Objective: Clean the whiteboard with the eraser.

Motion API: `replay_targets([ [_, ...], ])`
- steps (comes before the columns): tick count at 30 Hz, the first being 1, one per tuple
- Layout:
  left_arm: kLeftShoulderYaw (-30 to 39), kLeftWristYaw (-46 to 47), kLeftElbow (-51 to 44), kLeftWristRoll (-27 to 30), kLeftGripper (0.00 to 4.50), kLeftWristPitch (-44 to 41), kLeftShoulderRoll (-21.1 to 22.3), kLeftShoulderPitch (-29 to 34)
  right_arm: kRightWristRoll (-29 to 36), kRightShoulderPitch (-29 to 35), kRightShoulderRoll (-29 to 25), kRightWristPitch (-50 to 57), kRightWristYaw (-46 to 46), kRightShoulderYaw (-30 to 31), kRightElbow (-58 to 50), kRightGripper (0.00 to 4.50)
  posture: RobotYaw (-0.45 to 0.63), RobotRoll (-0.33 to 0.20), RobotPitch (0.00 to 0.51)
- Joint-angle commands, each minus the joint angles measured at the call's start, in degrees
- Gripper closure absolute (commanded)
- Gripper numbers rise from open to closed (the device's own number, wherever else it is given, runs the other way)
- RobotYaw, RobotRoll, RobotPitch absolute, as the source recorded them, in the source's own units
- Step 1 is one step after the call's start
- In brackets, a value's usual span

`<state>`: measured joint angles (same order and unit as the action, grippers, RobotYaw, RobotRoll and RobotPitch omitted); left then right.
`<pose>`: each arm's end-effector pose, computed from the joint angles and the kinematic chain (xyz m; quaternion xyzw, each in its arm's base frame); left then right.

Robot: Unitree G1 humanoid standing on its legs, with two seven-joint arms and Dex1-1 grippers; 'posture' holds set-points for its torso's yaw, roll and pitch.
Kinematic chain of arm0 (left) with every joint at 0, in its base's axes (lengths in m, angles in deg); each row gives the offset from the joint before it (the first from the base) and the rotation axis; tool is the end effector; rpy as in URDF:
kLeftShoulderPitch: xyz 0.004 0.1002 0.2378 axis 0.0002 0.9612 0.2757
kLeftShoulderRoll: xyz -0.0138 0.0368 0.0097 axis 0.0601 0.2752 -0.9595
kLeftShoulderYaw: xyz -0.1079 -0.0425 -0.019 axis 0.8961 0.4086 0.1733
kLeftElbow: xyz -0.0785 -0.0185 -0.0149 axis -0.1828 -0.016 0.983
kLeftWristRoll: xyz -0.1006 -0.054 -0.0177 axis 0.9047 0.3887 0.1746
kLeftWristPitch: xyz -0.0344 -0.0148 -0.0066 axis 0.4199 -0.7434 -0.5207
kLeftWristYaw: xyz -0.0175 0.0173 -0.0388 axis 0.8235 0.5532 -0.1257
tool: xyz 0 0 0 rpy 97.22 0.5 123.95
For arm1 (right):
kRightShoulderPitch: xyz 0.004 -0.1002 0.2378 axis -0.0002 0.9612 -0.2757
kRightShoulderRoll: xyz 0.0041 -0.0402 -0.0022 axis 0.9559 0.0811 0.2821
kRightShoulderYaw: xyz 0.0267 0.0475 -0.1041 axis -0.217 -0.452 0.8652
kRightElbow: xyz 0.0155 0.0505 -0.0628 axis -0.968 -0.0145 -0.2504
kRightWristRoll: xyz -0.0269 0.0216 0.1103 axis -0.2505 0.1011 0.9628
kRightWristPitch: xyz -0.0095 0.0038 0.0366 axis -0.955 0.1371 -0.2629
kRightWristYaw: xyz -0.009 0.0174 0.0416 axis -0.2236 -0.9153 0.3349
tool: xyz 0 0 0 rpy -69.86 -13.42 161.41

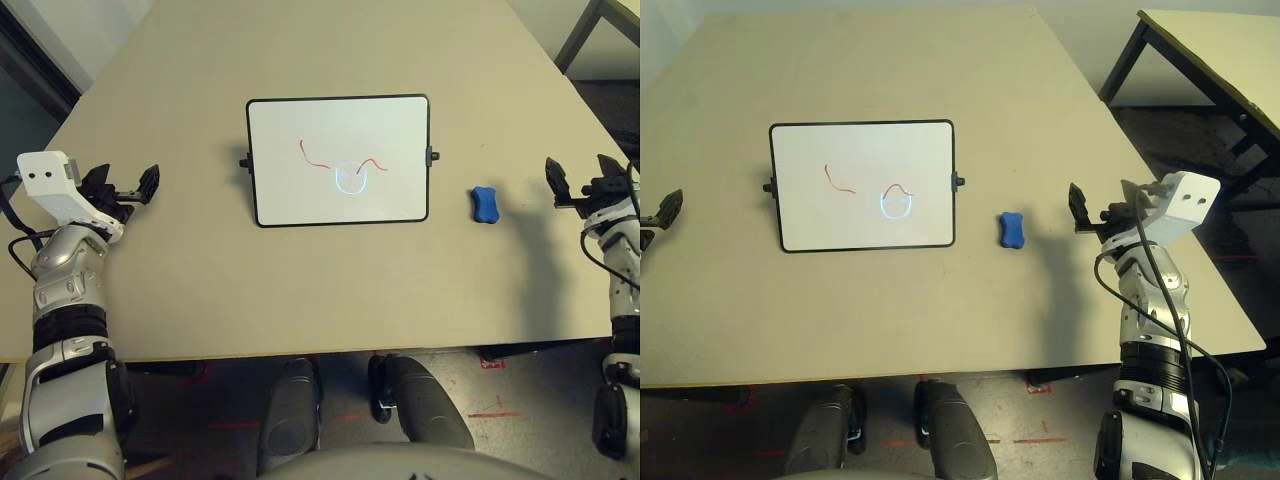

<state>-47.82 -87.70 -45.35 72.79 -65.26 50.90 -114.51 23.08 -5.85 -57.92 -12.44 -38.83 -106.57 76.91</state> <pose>0.2629 0.3925 0.1230 0.0495 -0.0353 0.0521 0.9968 0.2760 -0.3266 0.1292 -0.0786 -0.0588 -0.0181 0.9950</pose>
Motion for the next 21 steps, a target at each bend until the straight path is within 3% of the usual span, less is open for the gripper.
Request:
replay_targets([
  [1, 0.06, 0.5, 0.41, -0.03, 0.01, 0.12, -0.62, 0.87, -0.01, -0.1, 0.35, 1.07, 0.29, 0.93, 0.02, 0.02, -0.03, 0.0, 0.171],
  [8, -0.92, -0.4, -3.08, 0.91, 0.01, -2.72, -0.82, -2.12, 0.62, -0.5, -0.16, 7.66, -1.28, 0.59, -3.91, 0.02, -0.03, 0.0, 0.174],
  [21, -7.85, -14.15, -13.46, 1.98, 0.01, -14.73, 5.12, -12.71, 3.05, -7.98, -7.2, 53.91, -3.69, 4.81, -24.05, 0.02, -0.03, 0.0, 0.169],
])
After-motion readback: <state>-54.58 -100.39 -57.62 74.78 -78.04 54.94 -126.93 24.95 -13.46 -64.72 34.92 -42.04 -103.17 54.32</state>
